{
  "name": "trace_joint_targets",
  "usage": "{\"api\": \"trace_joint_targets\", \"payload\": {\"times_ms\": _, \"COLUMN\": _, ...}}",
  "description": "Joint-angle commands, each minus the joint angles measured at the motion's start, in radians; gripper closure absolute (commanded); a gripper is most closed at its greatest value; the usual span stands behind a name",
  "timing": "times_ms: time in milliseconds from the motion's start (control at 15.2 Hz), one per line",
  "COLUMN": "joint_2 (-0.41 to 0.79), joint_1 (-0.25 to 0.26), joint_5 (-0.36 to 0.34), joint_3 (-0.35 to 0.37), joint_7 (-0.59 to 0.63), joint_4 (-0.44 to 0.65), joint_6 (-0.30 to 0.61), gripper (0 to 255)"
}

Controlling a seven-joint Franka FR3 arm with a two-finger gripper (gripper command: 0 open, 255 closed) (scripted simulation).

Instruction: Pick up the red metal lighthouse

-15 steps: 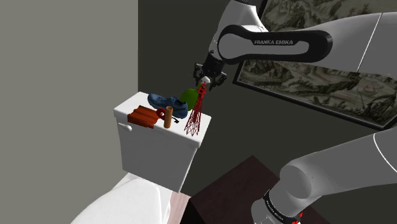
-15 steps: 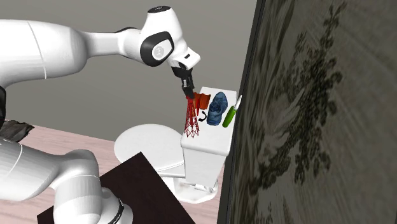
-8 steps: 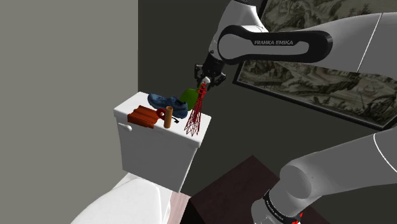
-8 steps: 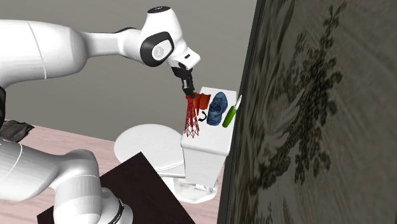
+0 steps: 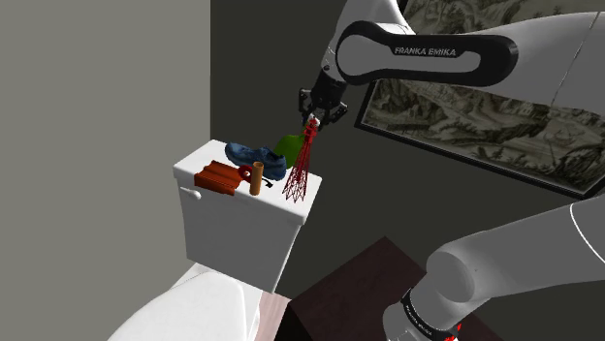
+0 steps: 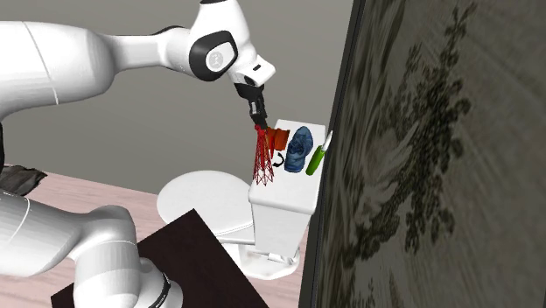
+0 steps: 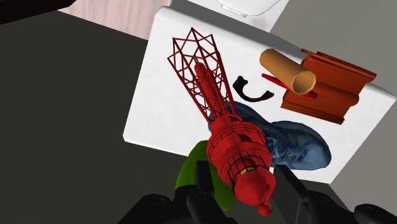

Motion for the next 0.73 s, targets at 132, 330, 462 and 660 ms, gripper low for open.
{"api": "trace_joint_targets", "payload": {"times_ms": 132, "joint_2": 0.007, "joint_1": -0.003, "joint_5": -0.004, "joint_3": -0.003, "joint_7": -0.002, "joint_4": 0.061, "joint_6": -0.055, "gripper": 255}}
{"api": "trace_joint_targets", "payload": {"times_ms": 330, "joint_2": 0.010, "joint_1": -0.005, "joint_5": -0.006, "joint_3": -0.006, "joint_7": -0.004, "joint_4": 0.104, "joint_6": -0.094, "gripper": 255}}
{"api": "trace_joint_targets", "payload": {"times_ms": 462, "joint_2": 0.014, "joint_1": -0.007, "joint_5": -0.007, "joint_3": -0.007, "joint_7": -0.005, "joint_4": 0.134, "joint_6": -0.121, "gripper": 255}}
{"api": "trace_joint_targets", "payload": {"times_ms": 660, "joint_2": 0.016, "joint_1": -0.008, "joint_5": -0.008, "joint_3": -0.008, "joint_7": -0.005, "joint_4": 0.152, "joint_6": -0.136, "gripper": 255}}
